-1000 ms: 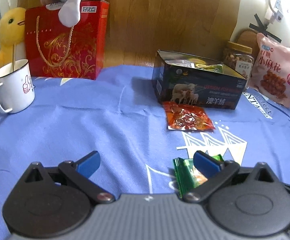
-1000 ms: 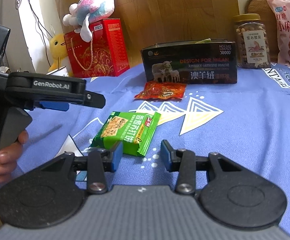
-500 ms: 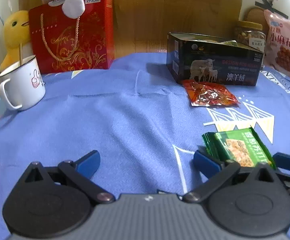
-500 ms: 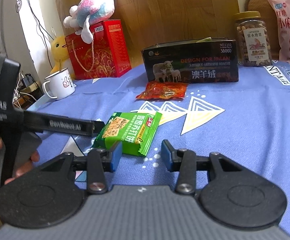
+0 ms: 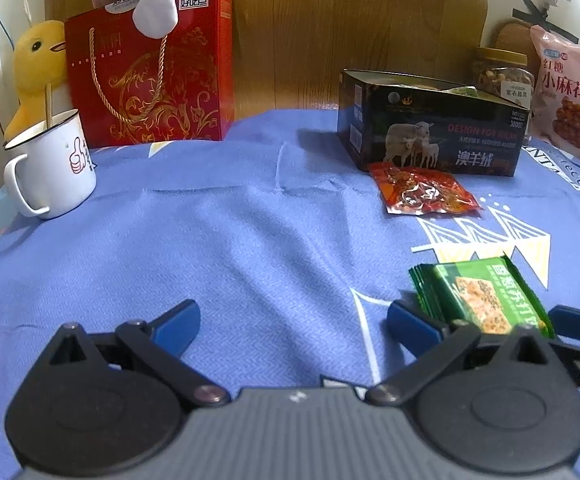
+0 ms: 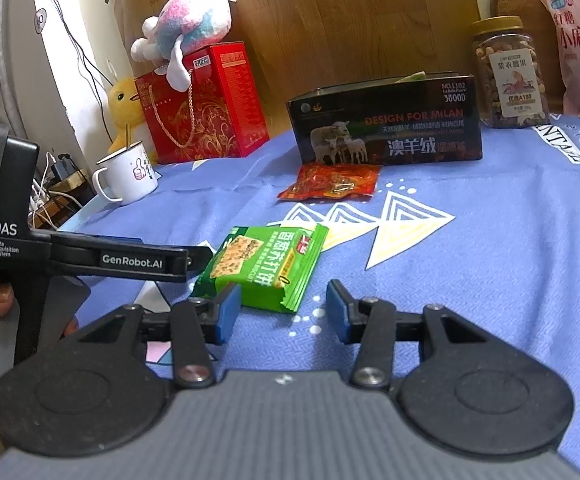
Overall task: Organize snacks
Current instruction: 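Reach the left gripper to the green cracker pack and close on it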
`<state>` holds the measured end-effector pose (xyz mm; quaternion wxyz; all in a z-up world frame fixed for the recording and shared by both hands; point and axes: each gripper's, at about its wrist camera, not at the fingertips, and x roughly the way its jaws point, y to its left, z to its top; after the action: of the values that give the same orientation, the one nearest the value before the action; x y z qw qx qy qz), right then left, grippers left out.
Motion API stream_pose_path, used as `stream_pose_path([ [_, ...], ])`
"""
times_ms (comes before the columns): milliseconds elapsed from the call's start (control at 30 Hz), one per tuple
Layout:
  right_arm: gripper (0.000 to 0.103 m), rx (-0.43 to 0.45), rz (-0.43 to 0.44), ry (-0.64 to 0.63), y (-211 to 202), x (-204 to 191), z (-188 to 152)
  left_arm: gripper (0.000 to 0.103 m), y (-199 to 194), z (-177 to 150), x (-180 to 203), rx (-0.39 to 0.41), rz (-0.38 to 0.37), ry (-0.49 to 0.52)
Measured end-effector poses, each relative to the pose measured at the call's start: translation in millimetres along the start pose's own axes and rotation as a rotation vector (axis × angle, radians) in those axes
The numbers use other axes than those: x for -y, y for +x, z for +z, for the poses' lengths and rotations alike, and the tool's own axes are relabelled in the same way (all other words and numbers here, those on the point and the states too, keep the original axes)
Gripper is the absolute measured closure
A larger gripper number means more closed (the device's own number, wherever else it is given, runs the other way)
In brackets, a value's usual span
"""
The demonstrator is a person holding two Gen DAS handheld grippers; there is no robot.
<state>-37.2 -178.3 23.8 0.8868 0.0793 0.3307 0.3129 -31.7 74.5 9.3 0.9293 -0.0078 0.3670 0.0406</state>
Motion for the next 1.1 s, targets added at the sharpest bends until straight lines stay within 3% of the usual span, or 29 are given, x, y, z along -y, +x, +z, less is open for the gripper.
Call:
stream_pose_path([
  [300,0.052,-0.004,0.001,-0.007,0.6,-0.4,-0.1,0.000,-5.4,1.7,-2.3,-0.017,-0.031,-0.025],
  [533,0.052,-0.007,-0.003,-0.012,1.6,-1.7,-0.1,0.008,-20.3,9.8,-12.7,-0.045,-0.261,-0.150],
  [700,0.052,-0.011,-0.009,-0.025,2.3,-2.7,0.4,0.011,-18.0,11.9,5.8,-0.080,-0.387,-0.107],
  [767,0.055,-0.013,-0.004,-0.038,1.5,-4.5,-0.2,0.014,-14.3,10.0,17.0,-0.100,-0.416,-0.083],
  [833,0.082,-0.023,0.003,-0.051,0.4,-6.2,-1.3,0.023,-16.7,9.5,29.4,-0.089,-0.406,-0.036],
  [900,0.084,-0.025,-0.005,-0.051,-3.1,-7.4,-3.0,0.038,-17.8,11.0,37.9,-0.107,-0.447,-0.027],
  [1100,0.081,-0.003,-0.088,-0.034,-24.4,2.3,-7.7,0.040,-19.2,13.6,63.1,-0.125,-0.513,0.004],
])
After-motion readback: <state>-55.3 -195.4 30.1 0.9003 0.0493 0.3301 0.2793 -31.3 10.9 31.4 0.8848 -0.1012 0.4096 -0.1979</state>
